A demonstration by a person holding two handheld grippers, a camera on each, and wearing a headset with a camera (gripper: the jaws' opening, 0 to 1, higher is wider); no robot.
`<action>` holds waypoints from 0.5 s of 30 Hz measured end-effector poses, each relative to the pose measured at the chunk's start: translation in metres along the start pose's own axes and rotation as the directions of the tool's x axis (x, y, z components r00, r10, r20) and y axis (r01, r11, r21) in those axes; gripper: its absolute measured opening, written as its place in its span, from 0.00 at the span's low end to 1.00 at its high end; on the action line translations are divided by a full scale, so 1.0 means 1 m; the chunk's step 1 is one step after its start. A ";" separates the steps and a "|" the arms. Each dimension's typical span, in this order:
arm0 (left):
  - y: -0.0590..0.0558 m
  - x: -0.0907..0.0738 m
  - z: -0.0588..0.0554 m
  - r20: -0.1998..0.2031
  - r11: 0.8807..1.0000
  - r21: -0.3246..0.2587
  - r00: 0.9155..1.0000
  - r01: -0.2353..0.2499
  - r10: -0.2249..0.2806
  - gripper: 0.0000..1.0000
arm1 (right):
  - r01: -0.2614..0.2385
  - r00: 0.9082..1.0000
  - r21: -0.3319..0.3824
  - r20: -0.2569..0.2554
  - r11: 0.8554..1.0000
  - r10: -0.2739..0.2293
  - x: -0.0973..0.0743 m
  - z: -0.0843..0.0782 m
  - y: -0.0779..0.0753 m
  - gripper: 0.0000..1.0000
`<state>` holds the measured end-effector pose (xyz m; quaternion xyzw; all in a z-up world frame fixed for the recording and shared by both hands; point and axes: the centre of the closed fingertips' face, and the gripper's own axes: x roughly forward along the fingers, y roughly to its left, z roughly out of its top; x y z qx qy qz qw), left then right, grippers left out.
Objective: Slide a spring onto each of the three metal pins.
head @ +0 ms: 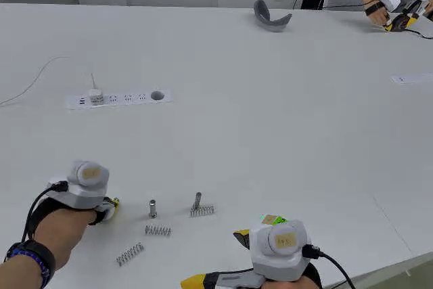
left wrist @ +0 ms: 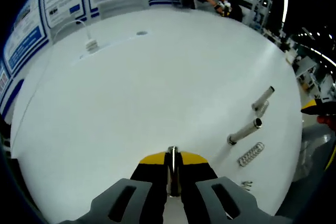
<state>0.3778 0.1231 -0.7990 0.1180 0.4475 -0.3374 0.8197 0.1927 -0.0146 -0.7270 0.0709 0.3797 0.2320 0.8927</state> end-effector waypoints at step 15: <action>0.000 -0.028 -0.002 0.080 0.994 -0.110 0.997 0.008 0.001 0.07 | 0.006 1.000 0.014 0.024 1.000 -0.007 -0.002 0.005 -0.006 0.92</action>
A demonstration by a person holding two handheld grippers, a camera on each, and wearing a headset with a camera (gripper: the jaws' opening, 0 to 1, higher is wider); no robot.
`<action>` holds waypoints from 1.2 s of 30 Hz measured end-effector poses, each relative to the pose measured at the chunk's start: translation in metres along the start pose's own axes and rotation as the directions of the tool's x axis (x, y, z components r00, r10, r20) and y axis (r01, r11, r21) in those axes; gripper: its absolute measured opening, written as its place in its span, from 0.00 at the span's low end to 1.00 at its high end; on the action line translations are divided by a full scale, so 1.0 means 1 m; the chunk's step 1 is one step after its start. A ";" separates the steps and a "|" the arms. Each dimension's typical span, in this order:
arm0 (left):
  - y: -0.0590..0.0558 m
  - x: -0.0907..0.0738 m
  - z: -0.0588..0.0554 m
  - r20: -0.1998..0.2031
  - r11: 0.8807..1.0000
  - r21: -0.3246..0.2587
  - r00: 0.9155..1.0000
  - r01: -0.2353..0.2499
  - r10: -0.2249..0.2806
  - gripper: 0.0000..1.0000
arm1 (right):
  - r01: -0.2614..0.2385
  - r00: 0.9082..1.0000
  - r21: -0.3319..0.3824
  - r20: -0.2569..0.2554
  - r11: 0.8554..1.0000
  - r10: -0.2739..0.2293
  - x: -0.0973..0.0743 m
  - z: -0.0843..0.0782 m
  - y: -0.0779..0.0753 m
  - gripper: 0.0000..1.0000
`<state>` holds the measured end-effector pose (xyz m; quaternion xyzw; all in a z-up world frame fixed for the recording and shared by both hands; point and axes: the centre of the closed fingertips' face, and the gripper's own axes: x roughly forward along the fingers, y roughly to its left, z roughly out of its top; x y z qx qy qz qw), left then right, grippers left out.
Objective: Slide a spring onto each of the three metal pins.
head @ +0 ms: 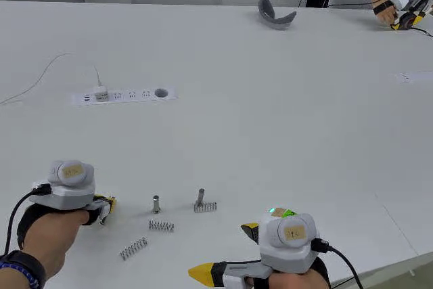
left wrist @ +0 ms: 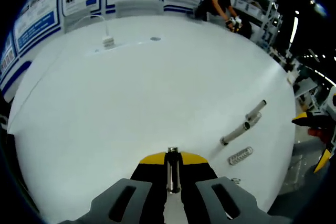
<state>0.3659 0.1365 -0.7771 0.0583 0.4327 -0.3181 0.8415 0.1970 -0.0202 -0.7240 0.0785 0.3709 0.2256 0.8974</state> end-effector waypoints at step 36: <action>-0.001 -0.038 -0.011 0.040 0.998 0.053 0.999 -0.016 0.014 0.07 | -0.011 1.000 -0.018 0.004 1.000 0.011 -0.001 0.001 0.006 0.92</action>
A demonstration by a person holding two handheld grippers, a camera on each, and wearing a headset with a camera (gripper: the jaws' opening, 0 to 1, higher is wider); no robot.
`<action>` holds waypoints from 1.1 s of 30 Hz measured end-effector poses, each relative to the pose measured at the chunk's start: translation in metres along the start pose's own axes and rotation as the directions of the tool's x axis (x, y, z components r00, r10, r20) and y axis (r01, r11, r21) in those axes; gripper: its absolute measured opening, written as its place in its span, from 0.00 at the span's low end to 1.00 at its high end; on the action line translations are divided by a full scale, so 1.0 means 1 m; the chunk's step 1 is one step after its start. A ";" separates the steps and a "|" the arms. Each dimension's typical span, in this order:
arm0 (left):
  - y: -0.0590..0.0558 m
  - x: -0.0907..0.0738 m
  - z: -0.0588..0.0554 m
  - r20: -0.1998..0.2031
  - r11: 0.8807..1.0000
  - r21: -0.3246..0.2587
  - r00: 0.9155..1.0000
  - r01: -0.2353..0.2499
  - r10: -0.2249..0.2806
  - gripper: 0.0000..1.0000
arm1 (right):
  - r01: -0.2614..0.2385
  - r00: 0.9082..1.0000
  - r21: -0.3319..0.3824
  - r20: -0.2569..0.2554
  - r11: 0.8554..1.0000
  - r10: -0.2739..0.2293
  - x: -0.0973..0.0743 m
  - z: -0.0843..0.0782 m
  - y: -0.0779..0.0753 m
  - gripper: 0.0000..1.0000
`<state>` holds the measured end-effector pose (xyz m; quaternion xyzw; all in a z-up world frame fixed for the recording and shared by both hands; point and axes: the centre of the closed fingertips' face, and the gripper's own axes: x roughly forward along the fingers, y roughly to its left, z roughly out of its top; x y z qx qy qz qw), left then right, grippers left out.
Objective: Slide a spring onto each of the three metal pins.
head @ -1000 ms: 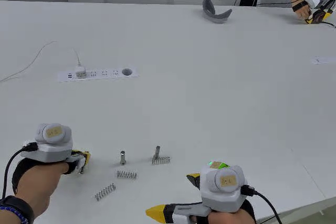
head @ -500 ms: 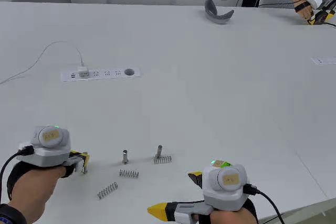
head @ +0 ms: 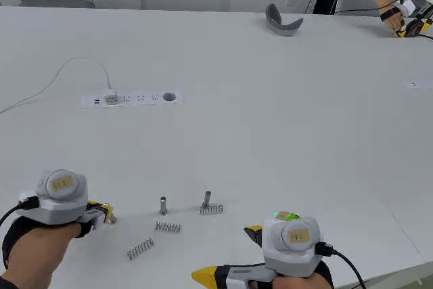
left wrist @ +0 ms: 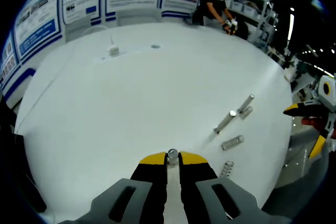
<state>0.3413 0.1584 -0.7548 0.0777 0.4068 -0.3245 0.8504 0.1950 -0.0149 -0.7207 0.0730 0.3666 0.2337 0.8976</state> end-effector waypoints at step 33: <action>-0.004 0.010 0.003 -0.003 0.992 0.126 1.000 -0.001 0.001 0.08 | 0.000 1.000 0.004 -0.006 1.000 0.000 0.000 -0.004 0.001 0.92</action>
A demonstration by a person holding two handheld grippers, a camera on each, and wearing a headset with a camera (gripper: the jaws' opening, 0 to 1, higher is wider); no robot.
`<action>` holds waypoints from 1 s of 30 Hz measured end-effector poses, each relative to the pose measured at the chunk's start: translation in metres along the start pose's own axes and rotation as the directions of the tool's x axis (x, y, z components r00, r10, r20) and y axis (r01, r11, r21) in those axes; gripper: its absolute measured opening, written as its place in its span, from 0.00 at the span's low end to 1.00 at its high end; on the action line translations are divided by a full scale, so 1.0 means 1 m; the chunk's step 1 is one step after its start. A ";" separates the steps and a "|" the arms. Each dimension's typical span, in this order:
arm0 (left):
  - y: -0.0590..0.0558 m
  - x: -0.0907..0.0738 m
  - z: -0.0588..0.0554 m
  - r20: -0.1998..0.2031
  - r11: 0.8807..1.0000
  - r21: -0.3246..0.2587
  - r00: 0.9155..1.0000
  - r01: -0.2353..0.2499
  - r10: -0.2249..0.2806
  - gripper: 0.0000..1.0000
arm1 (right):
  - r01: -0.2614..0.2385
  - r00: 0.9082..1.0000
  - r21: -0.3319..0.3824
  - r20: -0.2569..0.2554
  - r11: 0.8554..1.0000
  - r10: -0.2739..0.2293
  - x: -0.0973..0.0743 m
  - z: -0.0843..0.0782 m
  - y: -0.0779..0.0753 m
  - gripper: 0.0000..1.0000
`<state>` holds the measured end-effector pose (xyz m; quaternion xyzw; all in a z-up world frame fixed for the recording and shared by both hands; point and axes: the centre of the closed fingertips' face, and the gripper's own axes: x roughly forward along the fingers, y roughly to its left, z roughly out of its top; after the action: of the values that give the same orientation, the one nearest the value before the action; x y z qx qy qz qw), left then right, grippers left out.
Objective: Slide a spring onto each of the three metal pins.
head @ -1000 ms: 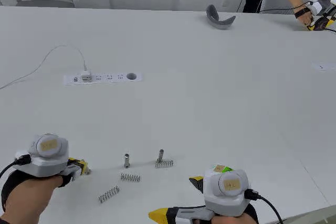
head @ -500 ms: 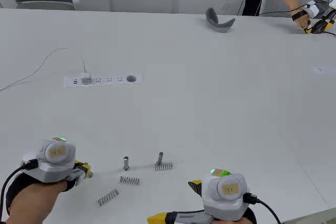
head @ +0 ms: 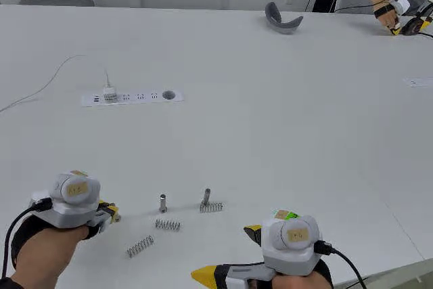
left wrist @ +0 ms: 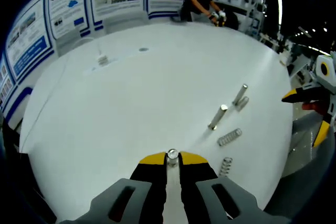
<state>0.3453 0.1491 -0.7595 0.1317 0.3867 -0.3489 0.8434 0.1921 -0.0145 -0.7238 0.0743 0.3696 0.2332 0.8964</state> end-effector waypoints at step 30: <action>-0.002 -0.009 -0.004 0.012 0.996 -0.063 0.998 0.056 -0.056 0.27 | -0.007 1.000 0.019 0.012 1.000 0.007 0.001 -0.001 0.002 0.92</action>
<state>0.3379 0.1540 -0.7557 0.0923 0.3970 -0.3605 0.8390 0.1912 -0.0121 -0.7239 0.0857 0.3664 0.2325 0.8969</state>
